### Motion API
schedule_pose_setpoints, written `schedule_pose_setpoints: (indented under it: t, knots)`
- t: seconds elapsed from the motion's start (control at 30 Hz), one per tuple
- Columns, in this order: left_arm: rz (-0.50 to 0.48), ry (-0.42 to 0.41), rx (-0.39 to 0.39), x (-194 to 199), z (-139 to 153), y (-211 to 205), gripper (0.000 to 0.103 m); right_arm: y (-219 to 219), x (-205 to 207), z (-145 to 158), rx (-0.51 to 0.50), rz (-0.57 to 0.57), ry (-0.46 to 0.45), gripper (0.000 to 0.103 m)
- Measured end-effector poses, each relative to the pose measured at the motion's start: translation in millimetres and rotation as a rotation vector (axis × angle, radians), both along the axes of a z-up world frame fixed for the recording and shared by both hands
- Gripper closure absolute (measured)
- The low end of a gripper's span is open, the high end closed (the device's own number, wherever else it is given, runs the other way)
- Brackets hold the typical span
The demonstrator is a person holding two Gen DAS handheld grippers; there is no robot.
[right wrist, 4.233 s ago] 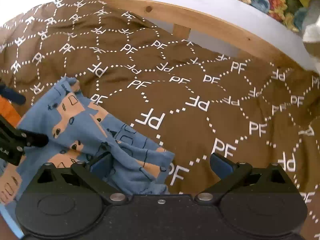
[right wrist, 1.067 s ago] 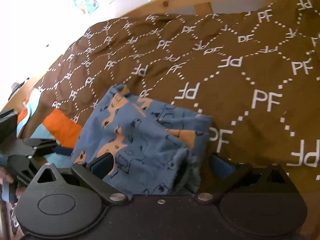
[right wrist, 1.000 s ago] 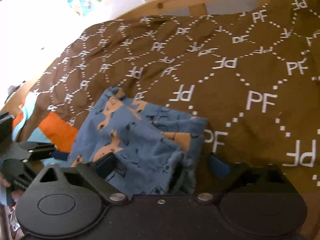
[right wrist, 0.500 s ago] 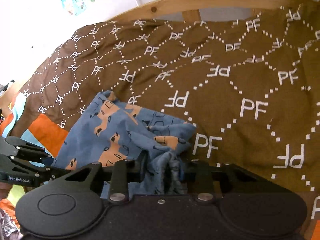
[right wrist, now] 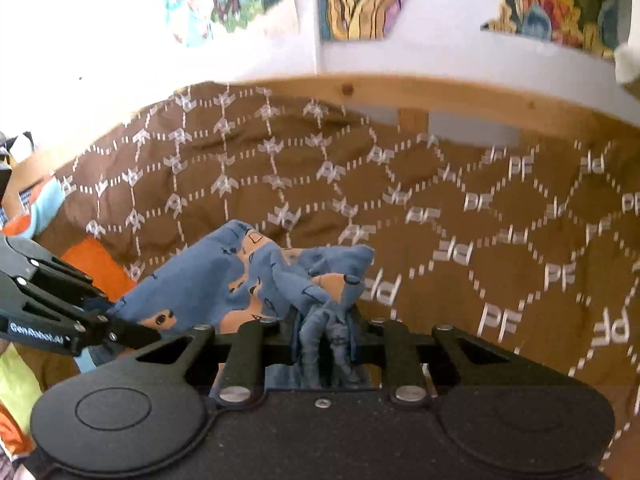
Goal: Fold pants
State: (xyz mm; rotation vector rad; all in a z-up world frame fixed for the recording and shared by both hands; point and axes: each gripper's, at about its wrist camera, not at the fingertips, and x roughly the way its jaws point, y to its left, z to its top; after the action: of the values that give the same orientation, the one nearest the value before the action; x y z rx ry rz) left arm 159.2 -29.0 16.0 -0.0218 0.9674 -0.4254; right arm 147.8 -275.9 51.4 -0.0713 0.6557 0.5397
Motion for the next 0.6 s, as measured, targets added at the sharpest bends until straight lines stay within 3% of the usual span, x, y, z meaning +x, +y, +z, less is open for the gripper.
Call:
schedule_pose_setpoints:
  t: [0.1, 0.3, 0.6]
  knots:
    - [-0.016, -0.088, 0.008, 12, 11, -4, 0.087, -1, 6, 14, 0.002, -0.003, -0.055, 0.081]
    - [-0.027, -0.164, -0.001, 36, 19, -12, 0.087, -8, 28, 28, 0.001, -0.039, -0.125, 0.081]
    - [-0.011, -0.124, 0.024, 62, -12, -23, 0.086, -10, 55, 1, -0.047, -0.066, -0.1, 0.08]
